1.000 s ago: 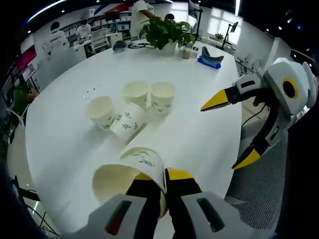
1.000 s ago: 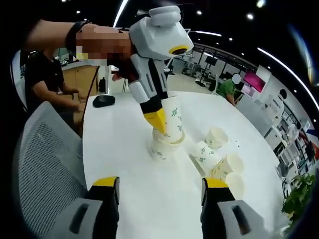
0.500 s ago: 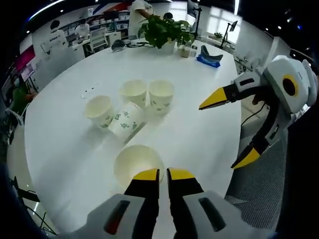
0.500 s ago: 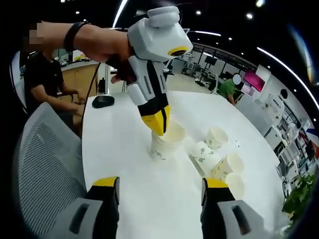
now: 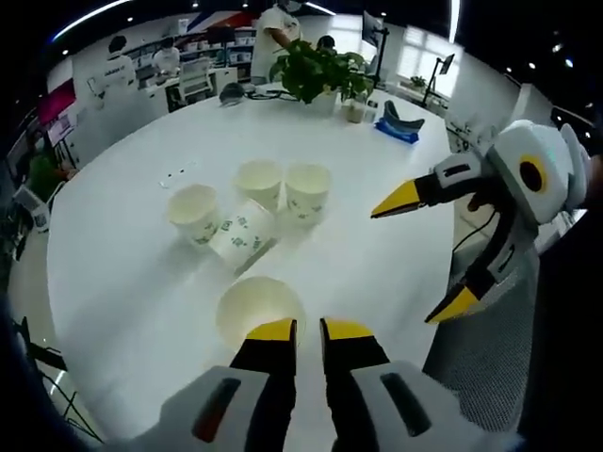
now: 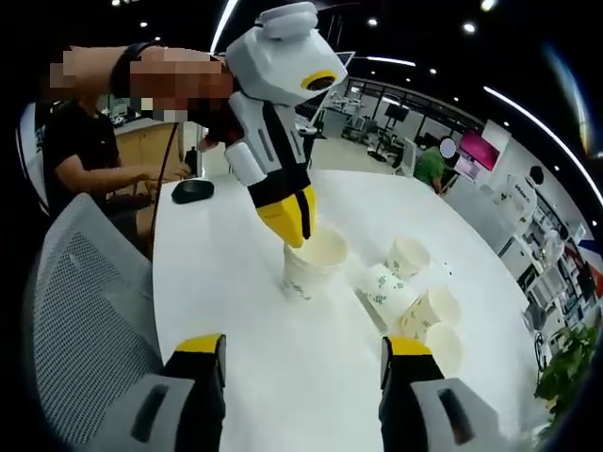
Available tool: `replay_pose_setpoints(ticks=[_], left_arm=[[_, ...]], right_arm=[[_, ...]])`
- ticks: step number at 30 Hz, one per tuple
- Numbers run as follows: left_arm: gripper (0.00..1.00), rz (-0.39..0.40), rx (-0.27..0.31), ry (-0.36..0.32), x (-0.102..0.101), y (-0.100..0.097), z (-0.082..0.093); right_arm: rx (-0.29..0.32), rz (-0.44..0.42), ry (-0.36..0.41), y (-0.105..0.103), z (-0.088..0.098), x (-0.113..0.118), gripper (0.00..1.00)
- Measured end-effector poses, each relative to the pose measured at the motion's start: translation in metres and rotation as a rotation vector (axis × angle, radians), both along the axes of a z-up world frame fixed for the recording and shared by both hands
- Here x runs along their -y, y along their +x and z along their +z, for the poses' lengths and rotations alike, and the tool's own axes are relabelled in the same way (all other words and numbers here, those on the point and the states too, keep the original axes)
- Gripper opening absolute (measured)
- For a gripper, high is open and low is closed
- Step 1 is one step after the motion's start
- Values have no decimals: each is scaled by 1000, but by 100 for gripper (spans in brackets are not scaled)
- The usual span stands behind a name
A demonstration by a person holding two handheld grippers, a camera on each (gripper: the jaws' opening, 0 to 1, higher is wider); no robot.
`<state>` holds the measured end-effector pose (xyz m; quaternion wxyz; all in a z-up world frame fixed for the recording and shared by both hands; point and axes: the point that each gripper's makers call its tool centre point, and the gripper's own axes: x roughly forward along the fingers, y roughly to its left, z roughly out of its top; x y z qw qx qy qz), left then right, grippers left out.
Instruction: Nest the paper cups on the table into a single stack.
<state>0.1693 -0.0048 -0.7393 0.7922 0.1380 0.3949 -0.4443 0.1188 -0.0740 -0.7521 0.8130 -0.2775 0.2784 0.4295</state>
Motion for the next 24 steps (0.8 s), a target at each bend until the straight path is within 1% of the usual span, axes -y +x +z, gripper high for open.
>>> replay_pose_setpoints(ticks=[2,5,7,8,10,12,13,15,17,18,21,23,24], left_arm=[[8,18,-1,-23,-1,0,4],[11,49,-8,-65,1,-4,13],[14,70,1,-80,-2,-1,14],[16,84,17,-82,-4,1,15],[21,98,21,-92,-5,0,16],[25,114,23,-121,-6,1,18],[28,130,34,-143,-6,0,20],[35,155,49,-171,-7,-3,23],[41,171,60,-190,-9,-6,25],[44,175,63,-195,-11,-7,25],[45,203,93,-196,-18,-8,24],[47,224,102,-207,-23,-12,23],[48,232,103,-211,-26,-13,20]], right_arm=[[-1,-5,2,1,0,1,67],[-6,-16,12,3,0,3,67],[-11,-24,21,3,0,3,66],[-13,-30,24,4,0,3,66],[-14,-37,26,7,0,5,66],[-16,-44,33,9,-1,6,66],[-17,-49,36,9,-1,7,66],[-20,-58,43,11,0,8,66],[-25,-68,51,13,0,10,65],[-27,-73,55,13,0,11,65],[-36,-91,69,14,-1,13,65],[-38,-99,73,12,0,14,65],[-39,-105,80,13,0,15,65]])
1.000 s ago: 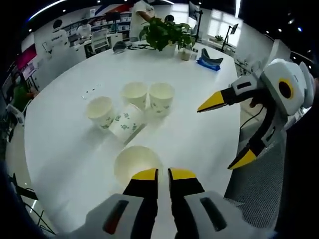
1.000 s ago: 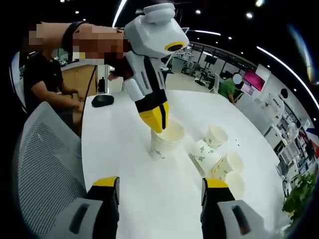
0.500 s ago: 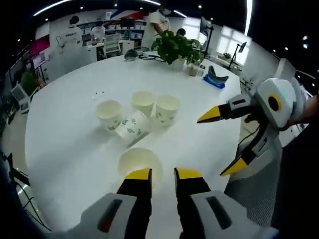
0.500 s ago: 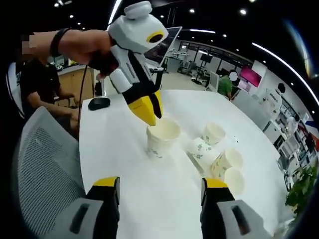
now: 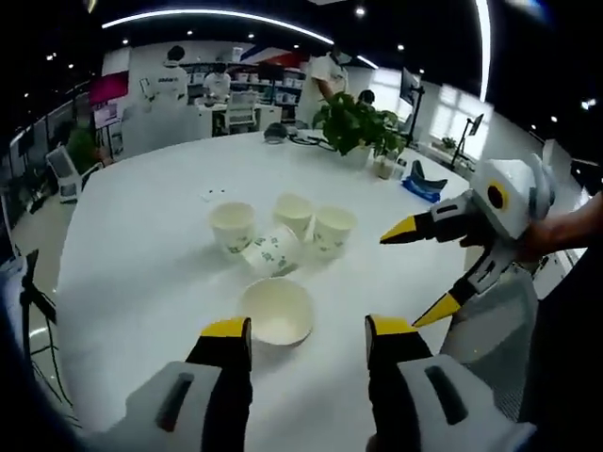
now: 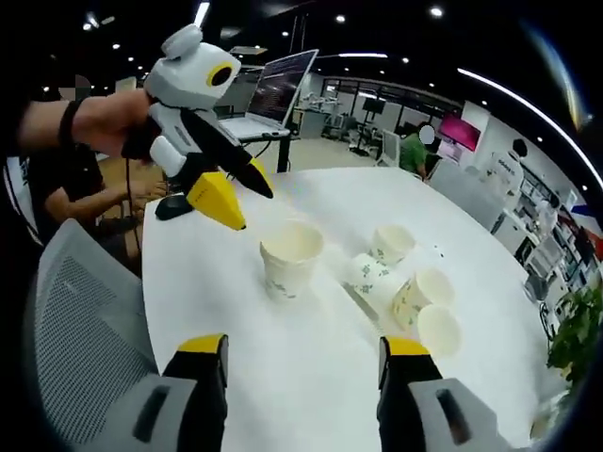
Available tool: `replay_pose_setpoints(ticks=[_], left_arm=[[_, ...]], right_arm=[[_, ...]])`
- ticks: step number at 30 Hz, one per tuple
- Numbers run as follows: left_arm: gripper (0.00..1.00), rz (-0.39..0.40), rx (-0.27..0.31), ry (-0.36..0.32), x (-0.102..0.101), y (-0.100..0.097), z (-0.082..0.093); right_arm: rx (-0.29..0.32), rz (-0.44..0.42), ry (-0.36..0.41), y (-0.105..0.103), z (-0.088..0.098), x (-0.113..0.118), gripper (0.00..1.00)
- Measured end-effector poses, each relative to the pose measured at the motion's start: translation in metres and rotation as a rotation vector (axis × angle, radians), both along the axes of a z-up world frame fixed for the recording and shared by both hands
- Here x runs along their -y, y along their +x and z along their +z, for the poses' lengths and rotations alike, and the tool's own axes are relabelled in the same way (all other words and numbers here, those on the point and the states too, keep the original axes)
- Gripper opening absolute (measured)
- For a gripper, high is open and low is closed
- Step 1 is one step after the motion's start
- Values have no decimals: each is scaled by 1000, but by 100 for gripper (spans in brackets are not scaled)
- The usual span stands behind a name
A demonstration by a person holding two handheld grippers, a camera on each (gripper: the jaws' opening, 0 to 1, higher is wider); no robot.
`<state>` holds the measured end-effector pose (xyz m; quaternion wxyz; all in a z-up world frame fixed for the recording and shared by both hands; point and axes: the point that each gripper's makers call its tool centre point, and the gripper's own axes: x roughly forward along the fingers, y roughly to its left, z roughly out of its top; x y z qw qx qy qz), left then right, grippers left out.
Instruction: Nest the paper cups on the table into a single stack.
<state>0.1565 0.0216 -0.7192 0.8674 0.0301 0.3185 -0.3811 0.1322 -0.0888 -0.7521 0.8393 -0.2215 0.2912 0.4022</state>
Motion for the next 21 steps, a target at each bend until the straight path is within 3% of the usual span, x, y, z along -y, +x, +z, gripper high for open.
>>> replay_pose_setpoints(ticks=[3,9,21], left_arm=[[53,19,-4,-4,-7,-3,-6],[61,61,0,-8,-16,-13,-2],[63,83,8,-31,-23,-24,-3]], right_arm=[[-3,-10,8,1,0,3,64],[-1,-40,21,10,2,11,62],[5,-105,23,43,7,26,58]])
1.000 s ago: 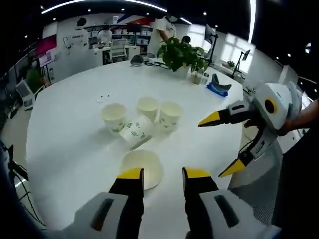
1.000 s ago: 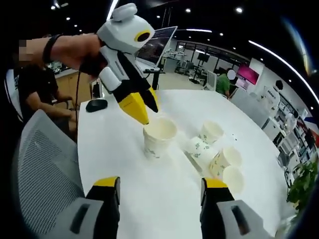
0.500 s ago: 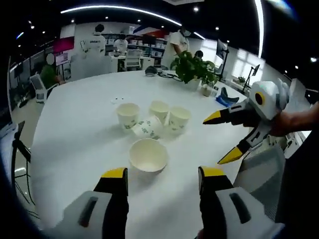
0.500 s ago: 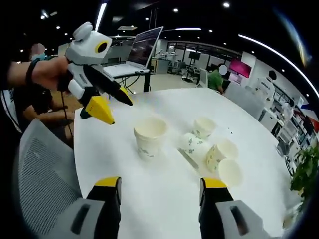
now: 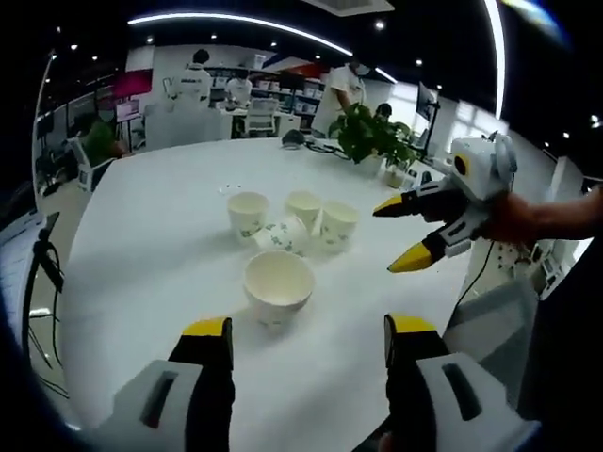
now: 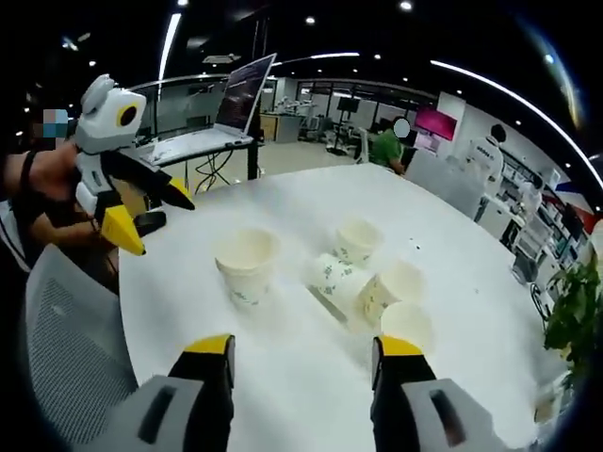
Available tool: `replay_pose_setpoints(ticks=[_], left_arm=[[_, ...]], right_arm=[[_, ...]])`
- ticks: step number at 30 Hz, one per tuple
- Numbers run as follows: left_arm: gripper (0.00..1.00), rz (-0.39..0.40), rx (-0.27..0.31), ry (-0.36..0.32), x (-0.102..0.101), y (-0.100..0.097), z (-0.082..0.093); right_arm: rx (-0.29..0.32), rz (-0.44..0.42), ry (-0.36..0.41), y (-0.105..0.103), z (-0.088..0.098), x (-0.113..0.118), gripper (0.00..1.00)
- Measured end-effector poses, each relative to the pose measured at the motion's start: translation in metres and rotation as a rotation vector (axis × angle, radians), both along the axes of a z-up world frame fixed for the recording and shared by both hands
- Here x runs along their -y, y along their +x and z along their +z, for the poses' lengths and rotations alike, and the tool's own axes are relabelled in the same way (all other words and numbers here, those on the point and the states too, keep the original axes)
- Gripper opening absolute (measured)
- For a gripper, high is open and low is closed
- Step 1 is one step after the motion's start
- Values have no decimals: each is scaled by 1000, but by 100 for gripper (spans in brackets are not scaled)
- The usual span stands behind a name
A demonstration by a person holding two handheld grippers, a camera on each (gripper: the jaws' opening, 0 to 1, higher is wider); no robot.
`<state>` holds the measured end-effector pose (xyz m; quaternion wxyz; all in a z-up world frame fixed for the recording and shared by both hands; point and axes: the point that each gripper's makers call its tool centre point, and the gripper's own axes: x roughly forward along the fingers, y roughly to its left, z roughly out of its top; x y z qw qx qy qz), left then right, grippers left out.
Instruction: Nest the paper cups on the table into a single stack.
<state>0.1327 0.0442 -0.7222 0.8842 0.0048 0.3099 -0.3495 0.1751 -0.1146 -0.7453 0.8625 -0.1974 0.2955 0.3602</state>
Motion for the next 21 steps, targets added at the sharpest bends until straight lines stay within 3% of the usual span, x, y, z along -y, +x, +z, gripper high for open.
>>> replay_pose_setpoints(ticks=[9,21], left_arm=[[64,6,15,6,-5,-7,2],[68,9,47,-3,-10,-6,9]], right_arm=[[-8,-18,-62,49,-5,15,55],[-78,-51,-90,82,-22,26,52]])
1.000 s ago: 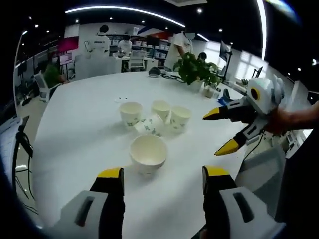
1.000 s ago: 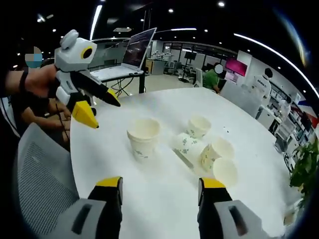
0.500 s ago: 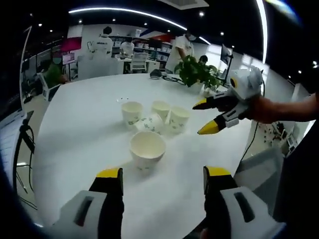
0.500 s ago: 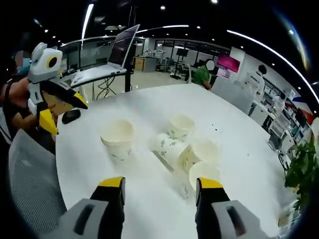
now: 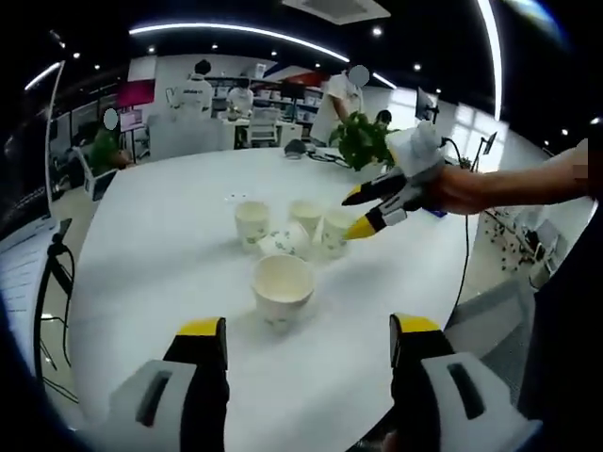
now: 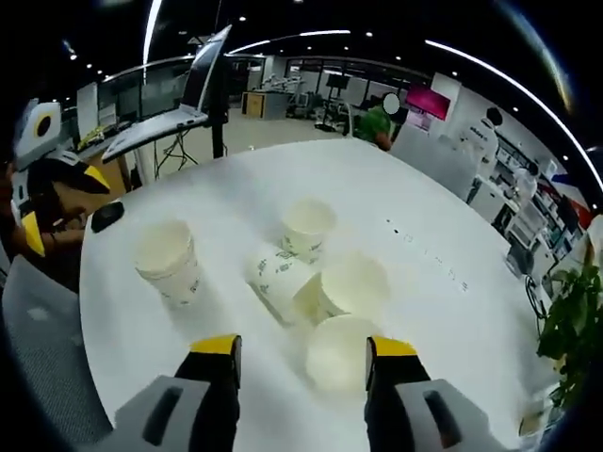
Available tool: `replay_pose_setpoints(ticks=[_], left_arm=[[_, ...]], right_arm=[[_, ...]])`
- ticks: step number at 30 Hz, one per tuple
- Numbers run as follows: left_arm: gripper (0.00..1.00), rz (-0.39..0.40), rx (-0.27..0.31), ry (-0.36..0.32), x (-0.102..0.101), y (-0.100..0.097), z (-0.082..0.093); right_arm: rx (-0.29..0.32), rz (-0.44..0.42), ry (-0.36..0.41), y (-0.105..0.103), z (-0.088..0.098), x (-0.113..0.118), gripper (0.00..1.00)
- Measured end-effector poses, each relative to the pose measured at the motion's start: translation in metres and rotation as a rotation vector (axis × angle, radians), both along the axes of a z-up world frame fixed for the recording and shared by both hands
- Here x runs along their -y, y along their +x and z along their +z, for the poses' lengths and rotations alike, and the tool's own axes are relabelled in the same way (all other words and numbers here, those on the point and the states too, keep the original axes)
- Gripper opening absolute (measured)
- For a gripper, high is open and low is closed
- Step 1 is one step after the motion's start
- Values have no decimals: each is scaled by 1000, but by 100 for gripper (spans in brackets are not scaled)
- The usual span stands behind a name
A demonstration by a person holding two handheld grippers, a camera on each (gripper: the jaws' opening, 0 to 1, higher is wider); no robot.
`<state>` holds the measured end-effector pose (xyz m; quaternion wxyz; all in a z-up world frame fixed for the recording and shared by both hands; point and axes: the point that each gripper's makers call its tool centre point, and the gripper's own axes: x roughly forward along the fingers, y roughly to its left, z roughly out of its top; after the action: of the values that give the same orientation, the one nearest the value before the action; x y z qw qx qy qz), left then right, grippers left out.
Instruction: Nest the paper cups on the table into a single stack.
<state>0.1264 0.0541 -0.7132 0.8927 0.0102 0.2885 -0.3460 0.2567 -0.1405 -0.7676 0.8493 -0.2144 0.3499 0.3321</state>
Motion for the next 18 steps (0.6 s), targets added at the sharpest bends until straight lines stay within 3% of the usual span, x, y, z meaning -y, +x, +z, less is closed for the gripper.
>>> replay_pose_setpoints(ticks=[8,18], left_arm=[[68,8,3,-1,-3,0,2],[67,11,4,-4,-7,3,3]], right_arm=[[-70,-12,-28,16,-29,2,47],[-139,0,-70,23,-48,1,40]])
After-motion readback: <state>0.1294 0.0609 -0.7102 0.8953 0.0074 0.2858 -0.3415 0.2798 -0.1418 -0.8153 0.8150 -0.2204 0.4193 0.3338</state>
